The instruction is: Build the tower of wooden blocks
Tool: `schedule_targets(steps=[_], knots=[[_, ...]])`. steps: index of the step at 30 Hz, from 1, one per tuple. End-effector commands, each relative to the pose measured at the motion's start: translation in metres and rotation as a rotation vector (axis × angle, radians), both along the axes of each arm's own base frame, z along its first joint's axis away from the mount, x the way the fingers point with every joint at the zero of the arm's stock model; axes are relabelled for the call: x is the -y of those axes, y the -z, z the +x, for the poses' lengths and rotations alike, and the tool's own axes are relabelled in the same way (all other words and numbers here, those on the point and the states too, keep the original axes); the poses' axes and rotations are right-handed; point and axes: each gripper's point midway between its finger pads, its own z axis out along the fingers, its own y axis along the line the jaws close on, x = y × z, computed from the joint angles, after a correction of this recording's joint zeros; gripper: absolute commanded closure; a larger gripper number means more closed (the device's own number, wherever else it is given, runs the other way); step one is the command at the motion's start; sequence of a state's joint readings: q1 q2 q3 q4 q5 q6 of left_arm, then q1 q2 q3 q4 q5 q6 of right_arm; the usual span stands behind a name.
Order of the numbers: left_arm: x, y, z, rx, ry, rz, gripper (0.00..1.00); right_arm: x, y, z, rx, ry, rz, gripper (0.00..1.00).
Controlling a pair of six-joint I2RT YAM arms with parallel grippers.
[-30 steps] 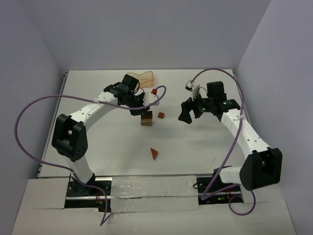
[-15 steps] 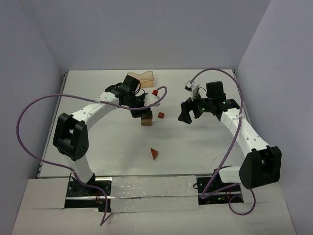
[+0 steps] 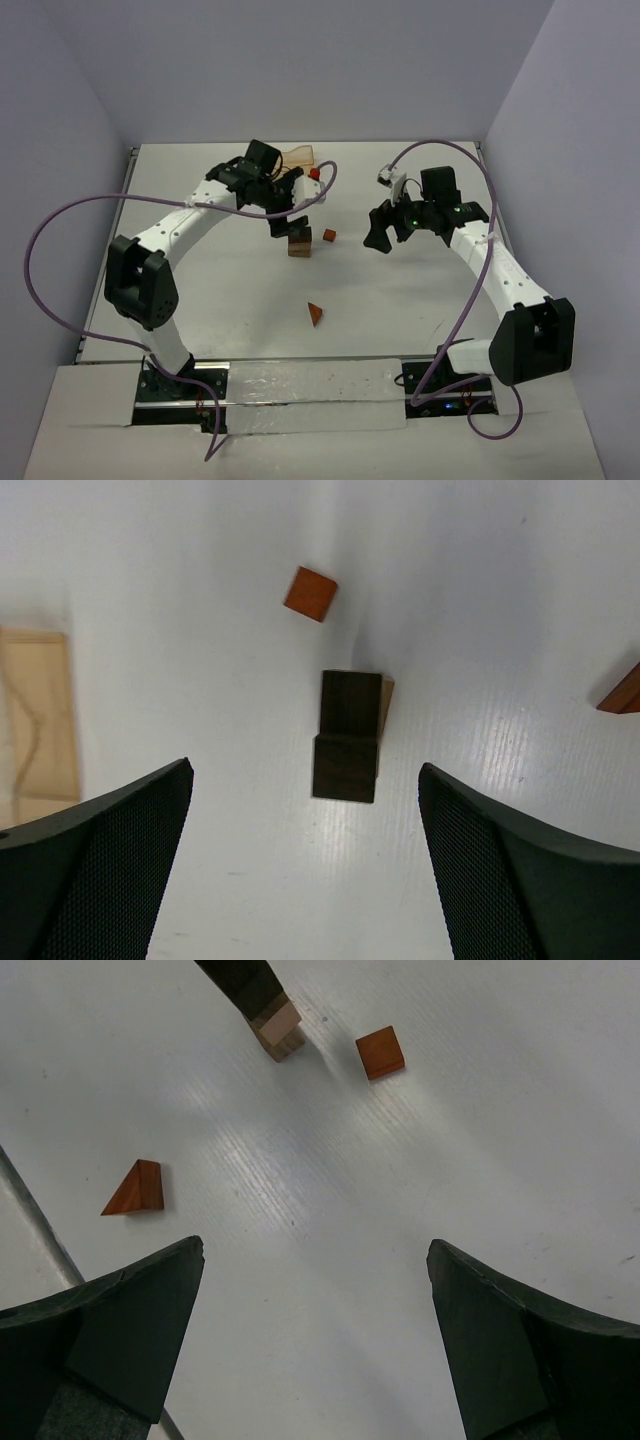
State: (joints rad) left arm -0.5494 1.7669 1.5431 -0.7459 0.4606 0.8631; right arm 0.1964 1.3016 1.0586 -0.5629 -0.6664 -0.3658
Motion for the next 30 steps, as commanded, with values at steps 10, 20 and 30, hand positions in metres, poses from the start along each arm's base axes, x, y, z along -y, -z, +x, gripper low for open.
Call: schedule_targets(steps=[10, 20, 30], knots=[[-0.089, -0.145, 0.0, 0.076, -0.174, -0.409, 0.01, -0.022, 0.017, 0.018, 0.057, -0.178, -0.131, 0.01], [-0.142, -0.14, 0.006, -0.01, -0.282, -0.538, 0.01, -0.043, 0.076, 0.067, 0.08, -0.263, -0.239, 0.27], [-0.157, -0.133, 0.008, 0.013, -0.322, -0.528, 0.01, -0.076, 0.118, 0.103, 0.104, -0.229, -0.353, 0.35]])
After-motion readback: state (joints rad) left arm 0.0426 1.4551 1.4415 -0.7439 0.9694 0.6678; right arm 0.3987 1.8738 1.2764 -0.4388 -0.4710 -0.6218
